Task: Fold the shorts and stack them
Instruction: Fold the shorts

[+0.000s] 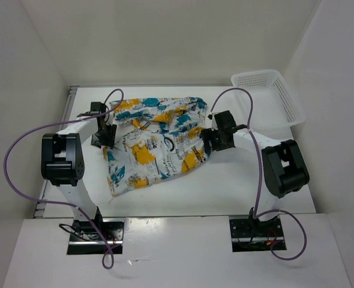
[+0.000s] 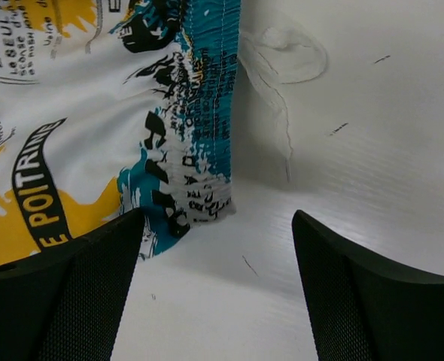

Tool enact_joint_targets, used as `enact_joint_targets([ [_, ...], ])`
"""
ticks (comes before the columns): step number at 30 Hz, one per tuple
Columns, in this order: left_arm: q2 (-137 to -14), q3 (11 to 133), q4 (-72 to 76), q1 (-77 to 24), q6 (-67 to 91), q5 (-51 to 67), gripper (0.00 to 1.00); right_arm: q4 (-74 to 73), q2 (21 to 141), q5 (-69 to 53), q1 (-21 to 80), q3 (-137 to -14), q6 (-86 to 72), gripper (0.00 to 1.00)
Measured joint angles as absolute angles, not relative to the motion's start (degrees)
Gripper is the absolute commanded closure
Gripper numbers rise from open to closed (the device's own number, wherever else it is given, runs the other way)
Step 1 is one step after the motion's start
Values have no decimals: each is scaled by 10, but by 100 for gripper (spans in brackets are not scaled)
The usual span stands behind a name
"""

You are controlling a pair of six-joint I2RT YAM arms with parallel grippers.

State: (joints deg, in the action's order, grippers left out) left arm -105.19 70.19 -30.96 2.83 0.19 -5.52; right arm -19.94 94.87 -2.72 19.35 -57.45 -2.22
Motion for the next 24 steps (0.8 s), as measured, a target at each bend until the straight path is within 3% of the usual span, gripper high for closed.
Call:
enact_joint_targets([
  [3, -1065, 704, -310, 28, 2, -47, 40, -187, 984, -31, 194, -577, -39, 19],
  [5, -1072, 707, -308, 29, 3, -42, 46, -183, 1007, -32, 194, -591, -41, 37],
  [6, -1075, 708, -305, 29, 2, -39, 51, -176, 1018, -37, 194, -602, -43, 54],
  [7, -1080, 713, -306, 29, 3, -36, 60, -171, 1027, -38, 194, -610, -42, 63],
  [8, -1087, 723, -311, 29, 2, -28, 82, -165, 1037, -40, 194, -620, -47, 72],
  [9, -1095, 733, -313, 29, 5, -24, 90, -159, 1043, -42, 194, -624, -46, 81],
  [10, -1102, 744, -316, 29, 2, -22, 96, -154, 1048, -48, 194, -628, -49, 98],
  [11, -1111, 756, -318, 28, 1, -19, 100, -154, 1049, -55, 194, -630, -48, 100],
  [14, -1124, 784, -324, 37, 2, -19, 100, -158, 1049, -59, 194, -635, -30, 100],
  [16, -1129, 814, -328, 53, 2, -24, 94, -166, 1046, -61, 194, -638, -9, 100],
  [17, -1129, 834, -330, 63, 3, -28, 85, -170, 1042, -64, 193, -638, 6, 100],
  [18, -1129, 855, -330, 73, 3, -33, 69, -176, 1036, -67, 193, -638, 19, 100],
  [19, -1129, 876, -326, 79, 3, -41, 46, -181, 1028, -75, 192, -637, 32, 100],
  [22, -1123, 910, -308, 88, 1, -64, 35, -196, 995, -103, 195, -628, 59, 100],
  [23, -1115, 906, -307, 86, 1, -66, 26, -201, 983, -114, 196, -624, 63, 100],
  [24, -1103, 893, -307, 80, 0, -68, 26, -207, 972, -124, 198, -622, 66, 100],
])
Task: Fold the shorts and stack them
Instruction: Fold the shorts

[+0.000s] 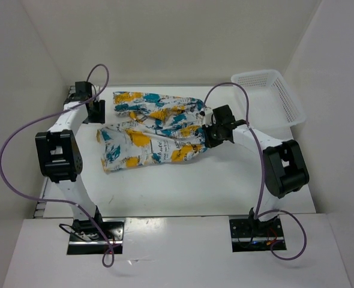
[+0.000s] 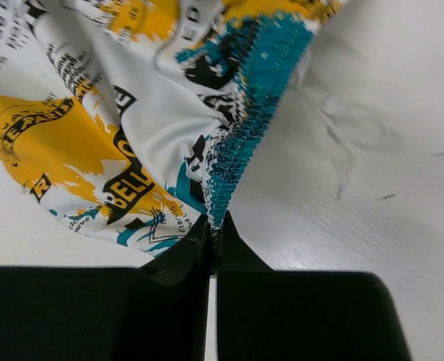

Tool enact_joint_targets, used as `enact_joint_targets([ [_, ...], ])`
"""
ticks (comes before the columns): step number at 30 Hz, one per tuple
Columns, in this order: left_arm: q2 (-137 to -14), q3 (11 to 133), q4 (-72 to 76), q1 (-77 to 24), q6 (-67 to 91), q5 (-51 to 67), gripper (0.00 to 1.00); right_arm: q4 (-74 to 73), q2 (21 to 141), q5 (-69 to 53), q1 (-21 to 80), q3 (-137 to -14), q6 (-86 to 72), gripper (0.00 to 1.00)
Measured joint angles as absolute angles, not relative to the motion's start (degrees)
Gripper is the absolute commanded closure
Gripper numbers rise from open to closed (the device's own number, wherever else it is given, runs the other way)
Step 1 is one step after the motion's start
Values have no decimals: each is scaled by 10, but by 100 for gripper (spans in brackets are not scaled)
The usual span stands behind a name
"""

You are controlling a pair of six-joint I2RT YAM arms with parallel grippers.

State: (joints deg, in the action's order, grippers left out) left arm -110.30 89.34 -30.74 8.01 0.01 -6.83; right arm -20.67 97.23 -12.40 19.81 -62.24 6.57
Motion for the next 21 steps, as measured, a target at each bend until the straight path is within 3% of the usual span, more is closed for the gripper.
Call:
enact_joint_targets([
  [9, -851, 572, -347, -40, 2, -89, 25, -212, 948, -159, 211, -622, 75, 100],
  [17, -914, 547, -361, -45, 2, -116, 25, -211, 947, -159, 211, -618, 84, 100],
  [21, -961, 565, -378, -47, 2, -108, 38, -208, 945, -159, 211, -607, 87, 100],
])
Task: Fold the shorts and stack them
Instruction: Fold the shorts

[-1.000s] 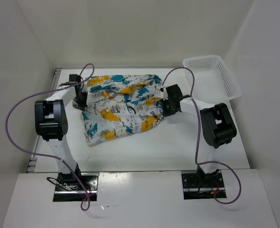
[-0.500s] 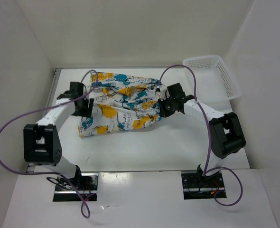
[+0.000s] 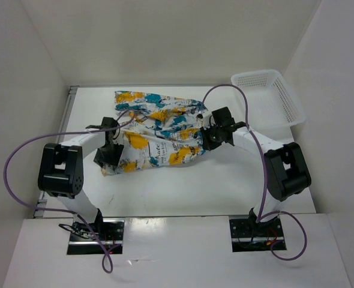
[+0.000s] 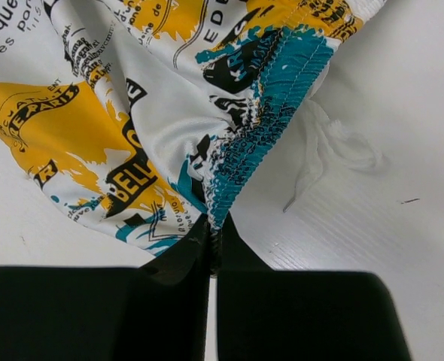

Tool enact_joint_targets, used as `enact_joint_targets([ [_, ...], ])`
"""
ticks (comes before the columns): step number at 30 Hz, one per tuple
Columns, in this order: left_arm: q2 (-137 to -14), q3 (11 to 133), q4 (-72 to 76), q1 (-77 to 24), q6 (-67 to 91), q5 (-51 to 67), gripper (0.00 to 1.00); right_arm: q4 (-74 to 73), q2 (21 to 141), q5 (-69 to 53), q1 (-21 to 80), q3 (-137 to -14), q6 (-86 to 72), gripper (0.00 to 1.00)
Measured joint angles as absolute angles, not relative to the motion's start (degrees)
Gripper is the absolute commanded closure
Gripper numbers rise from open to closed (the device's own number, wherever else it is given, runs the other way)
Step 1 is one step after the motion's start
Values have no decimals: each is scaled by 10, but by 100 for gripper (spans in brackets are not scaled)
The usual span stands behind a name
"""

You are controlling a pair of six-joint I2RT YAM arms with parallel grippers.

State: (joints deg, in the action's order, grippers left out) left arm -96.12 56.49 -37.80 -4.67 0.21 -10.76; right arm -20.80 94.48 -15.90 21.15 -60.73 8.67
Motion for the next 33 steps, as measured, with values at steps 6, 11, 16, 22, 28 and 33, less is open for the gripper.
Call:
enact_joint_targets([
  [6, -997, 594, -404, -53, 3, -54, 100, -207, 944, -162, 211, -600, 88, 100],
  [11, -1016, 639, -439, -40, 1, -36, 100, -234, 949, -162, 211, -654, 95, 100],
  [16, -1024, 919, -486, 8, 2, -62, 100, -258, 1006, -129, 211, -904, 112, 100],
  [22, -882, 1054, -434, 25, 3, -100, 100, -241, 951, -123, 214, -999, 142, 100],
  [28, -684, 899, -487, 0, 4, -107, 100, -335, 792, -189, 221, -857, 220, 100],
  [33, -606, 842, -560, -1, 5, -70, 100, -435, 709, -266, 226, -766, 284, 100],
])
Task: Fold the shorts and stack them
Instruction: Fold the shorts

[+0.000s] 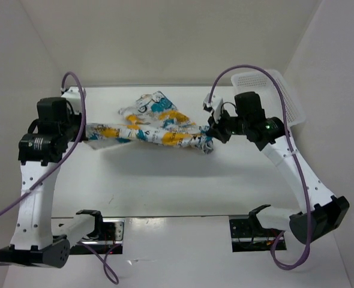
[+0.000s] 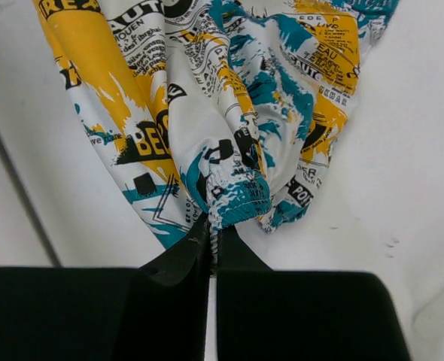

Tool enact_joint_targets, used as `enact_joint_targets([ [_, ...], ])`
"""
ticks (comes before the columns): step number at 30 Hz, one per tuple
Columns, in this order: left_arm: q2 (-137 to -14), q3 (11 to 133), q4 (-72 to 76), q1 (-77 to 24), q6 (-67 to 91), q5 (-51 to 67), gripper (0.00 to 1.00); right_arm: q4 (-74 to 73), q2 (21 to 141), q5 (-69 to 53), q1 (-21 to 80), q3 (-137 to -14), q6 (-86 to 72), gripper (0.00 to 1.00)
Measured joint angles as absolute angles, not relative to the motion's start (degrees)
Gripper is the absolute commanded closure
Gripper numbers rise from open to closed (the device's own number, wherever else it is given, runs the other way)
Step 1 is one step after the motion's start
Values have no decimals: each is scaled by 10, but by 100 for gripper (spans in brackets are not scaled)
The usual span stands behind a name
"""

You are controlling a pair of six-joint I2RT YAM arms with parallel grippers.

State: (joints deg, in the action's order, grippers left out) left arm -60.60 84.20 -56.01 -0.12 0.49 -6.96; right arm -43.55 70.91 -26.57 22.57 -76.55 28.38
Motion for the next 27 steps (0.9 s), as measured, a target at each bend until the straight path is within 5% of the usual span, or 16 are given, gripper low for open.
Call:
enact_joint_targets([
  [6, -583, 833, -601, -1, 4, -42, 100, -481, 689, -306, 226, -728, 308, 100],
  [12, -718, 943, -544, 1, 3, -84, 100, -417, 773, -243, 224, -822, 227, 100],
  [15, -843, 1074, -501, 3, 2, -131, 100, -357, 892, -143, 223, -992, 175, 100],
  [20, -1061, 1491, -507, 3, 2, -171, 100, -279, 1042, -48, 219, -1270, 116, 100],
  [23, -1104, 1686, -538, -2, 3, -166, 100, -263, 1024, -57, 220, -1286, 107, 100],
  [27, -1067, 1763, -633, -5, 4, -130, 100, -263, 945, -104, 223, -1198, 120, 100],
])
